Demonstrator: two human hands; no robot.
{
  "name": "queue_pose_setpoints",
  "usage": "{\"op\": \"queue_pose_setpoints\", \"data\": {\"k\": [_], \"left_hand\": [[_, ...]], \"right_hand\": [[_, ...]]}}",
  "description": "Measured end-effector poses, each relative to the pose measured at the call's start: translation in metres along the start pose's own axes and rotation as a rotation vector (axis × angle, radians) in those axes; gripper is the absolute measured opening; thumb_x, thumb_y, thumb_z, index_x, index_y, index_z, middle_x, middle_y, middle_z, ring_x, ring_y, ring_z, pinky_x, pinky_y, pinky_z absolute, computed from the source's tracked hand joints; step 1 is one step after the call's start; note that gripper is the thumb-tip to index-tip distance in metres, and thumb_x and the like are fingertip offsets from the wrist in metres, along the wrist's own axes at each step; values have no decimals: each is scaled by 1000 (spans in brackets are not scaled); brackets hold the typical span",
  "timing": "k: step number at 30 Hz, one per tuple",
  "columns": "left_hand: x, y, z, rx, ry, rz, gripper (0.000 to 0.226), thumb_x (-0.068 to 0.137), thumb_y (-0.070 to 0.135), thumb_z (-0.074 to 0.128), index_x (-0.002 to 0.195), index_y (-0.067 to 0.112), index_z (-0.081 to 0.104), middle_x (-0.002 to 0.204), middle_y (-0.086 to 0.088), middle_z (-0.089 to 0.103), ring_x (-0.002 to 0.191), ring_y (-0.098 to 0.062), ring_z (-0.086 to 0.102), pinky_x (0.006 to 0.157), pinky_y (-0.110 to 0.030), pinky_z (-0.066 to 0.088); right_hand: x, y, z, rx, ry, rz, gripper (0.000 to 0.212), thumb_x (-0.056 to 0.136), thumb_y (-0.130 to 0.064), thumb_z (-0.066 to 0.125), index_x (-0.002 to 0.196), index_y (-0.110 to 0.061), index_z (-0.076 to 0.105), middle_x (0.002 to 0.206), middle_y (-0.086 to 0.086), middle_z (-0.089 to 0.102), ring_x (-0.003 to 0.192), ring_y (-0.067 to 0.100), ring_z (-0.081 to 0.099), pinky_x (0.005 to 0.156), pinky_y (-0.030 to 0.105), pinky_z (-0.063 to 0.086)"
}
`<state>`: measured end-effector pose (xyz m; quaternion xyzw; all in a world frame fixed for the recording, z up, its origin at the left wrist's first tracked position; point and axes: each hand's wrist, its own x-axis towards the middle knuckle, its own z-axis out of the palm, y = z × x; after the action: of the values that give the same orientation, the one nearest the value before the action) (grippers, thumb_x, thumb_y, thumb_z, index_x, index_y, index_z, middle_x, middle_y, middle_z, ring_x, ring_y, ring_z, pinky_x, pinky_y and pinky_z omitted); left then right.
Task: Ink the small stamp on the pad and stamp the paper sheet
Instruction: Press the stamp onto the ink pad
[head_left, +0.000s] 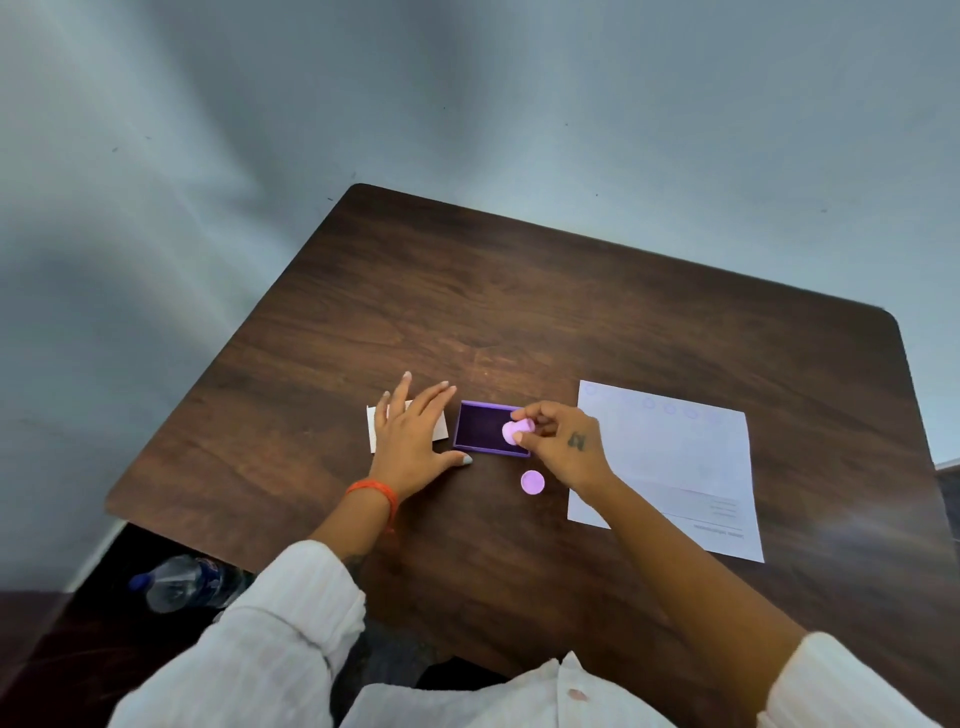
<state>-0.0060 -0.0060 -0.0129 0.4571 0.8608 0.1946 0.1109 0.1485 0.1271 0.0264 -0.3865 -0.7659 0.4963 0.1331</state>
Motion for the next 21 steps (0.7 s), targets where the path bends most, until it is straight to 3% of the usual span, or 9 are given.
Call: {"op": "queue_pose_setpoints", "data": {"k": [3,6,13,21], "left_hand": [[10,-3,0,79,-57,67,93,64,58,70,141,28,26,152,7,29,144,-25,-6,113,-52,-12],[15,-6,0,101,-88,111,94,64,62,67,141,28,24,153,7,25,143,-27,-12,110,-54,-19],[21,-12,2,141,-132,156,85,67,65,62,139,35,28,155,3,21,142,-32,-14,106,-54,-25],[23,-16,6,110,-126,133,79,68,65,61,136,39,32,156,3,16,141,-29,-19,105,-51,-27]], "right_hand": [[10,-10,15,-149,-43,-129,23,75,-6,68,97,-12,69,99,8,72,84,17,63,73,16,47],[16,-15,27,-313,-101,-229,22,81,-12,62,102,-12,65,103,11,70,84,15,59,69,12,38],[21,-19,40,-541,-230,-372,26,85,-11,59,111,-11,60,110,16,67,101,28,57,85,33,45],[18,-12,45,-678,-248,-423,40,78,-7,68,117,-7,56,120,16,64,112,30,56,98,39,44]]}}
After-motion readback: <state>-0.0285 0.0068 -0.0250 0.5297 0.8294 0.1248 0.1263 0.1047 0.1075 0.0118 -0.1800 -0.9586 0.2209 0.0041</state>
